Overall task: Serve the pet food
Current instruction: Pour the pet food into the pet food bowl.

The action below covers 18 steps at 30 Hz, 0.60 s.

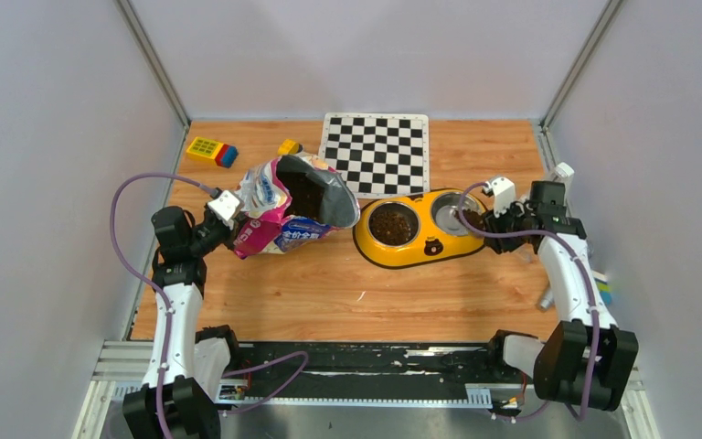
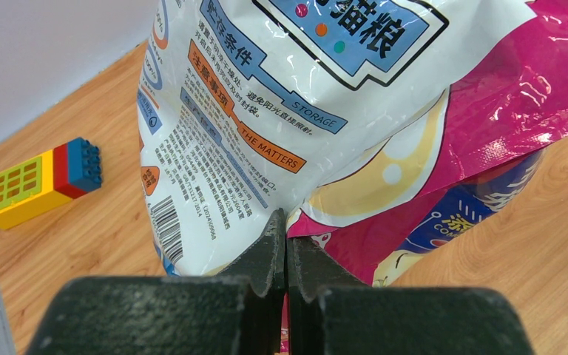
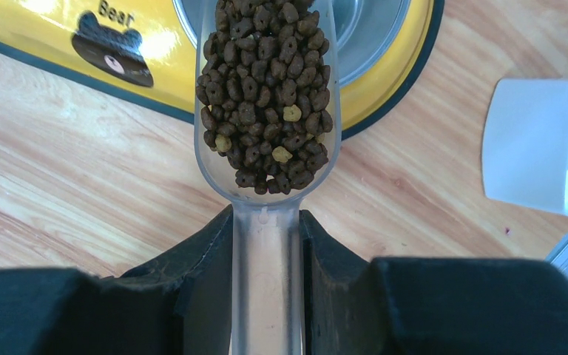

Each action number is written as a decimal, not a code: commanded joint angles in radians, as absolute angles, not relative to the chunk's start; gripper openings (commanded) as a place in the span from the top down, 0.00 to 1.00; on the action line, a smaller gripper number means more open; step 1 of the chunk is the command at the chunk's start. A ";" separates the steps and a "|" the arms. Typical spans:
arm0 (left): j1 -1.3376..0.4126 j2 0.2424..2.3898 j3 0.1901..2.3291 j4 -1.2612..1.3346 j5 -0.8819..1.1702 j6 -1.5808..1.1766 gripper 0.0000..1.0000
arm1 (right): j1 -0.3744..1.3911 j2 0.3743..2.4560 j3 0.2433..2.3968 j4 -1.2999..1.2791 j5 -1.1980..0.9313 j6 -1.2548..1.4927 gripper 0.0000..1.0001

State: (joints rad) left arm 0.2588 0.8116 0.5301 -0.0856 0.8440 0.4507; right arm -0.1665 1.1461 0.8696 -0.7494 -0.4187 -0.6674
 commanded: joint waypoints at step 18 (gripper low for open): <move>0.271 0.800 0.538 -0.128 0.862 0.448 1.00 | -0.127 1.314 1.074 -0.923 -0.235 -0.726 1.00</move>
